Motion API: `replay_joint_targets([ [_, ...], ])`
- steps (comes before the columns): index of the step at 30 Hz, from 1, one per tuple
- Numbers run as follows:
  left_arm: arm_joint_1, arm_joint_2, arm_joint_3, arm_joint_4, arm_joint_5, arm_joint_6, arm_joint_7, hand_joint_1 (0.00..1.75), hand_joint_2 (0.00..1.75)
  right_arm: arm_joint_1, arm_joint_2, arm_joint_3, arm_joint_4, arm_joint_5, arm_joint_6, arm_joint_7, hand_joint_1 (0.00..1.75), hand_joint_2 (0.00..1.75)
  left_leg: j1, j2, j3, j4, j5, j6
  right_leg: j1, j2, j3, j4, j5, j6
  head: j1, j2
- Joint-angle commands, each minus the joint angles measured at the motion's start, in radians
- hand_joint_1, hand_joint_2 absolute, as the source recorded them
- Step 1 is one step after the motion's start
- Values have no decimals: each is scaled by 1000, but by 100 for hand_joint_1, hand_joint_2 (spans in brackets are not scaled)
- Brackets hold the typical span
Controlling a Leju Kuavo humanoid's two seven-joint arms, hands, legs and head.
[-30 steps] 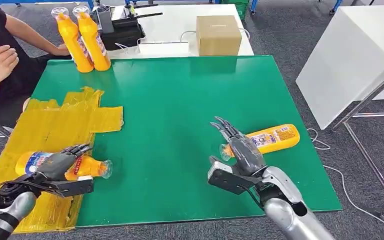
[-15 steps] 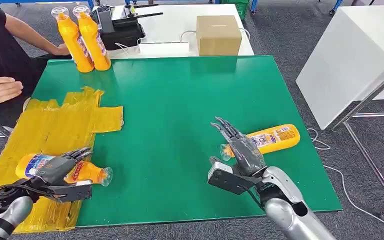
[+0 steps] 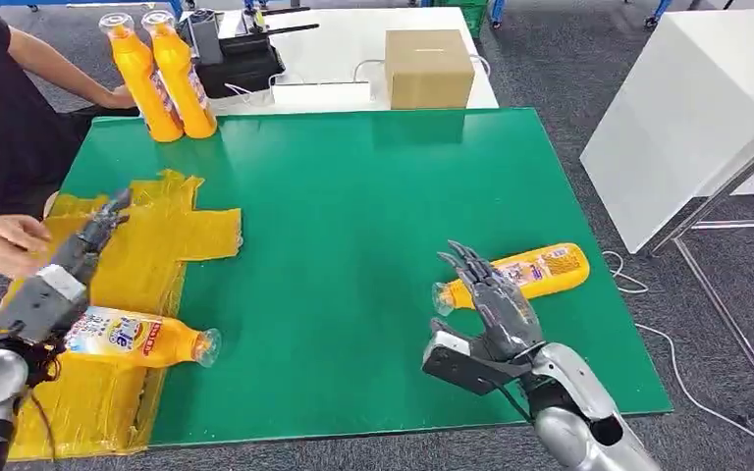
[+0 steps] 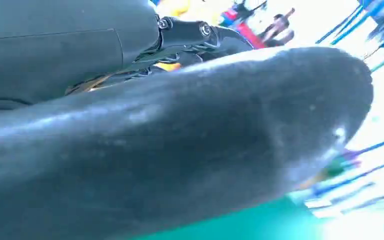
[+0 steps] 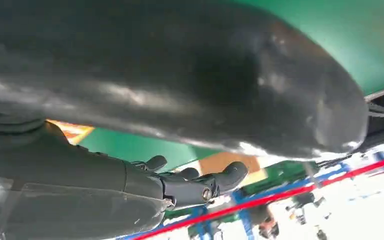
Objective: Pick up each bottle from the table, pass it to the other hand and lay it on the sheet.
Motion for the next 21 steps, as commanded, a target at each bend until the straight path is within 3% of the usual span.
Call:
replay_joint_targets([
  [1, 98, -228, 177, -206, 170, -83, -32, 0, 0, 150, -67, -184, -44, 109, -4, 37, 0, 175, 0, -2, 3, -1, -1, -1, 0, -3, 3, -1, -1, 0, 0, 0],
  [2, 103, -231, 173, -218, 189, -93, -30, 0, 0, 165, -74, -210, -46, 109, 7, 30, 0, 175, 1, -2, 7, -2, -2, -2, 1, -4, 8, -3, -3, -1, 0, 0],
  [3, 105, -232, 171, -220, 190, -93, -28, 0, 0, 169, -74, -219, -45, 108, 11, 23, 0, 175, 0, -3, 2, -1, -1, -1, 0, -5, 3, -2, -2, 0, 0, 0],
  [9, 106, -245, 126, -237, 220, -130, -26, 0, 0, 150, -160, -286, 47, 176, 109, 79, 0, 175, 0, -1, 1, 0, -1, -1, 0, -2, 1, -1, 0, 0, 0, 0],
  [21, 33, -247, 63, -155, 227, -116, -28, 0, 0, -139, -334, -298, 437, 257, 260, 64, 0, 175, -2, -1, 3, 0, 1, 1, -1, -2, 3, -2, 1, 1, -1, 0],
])
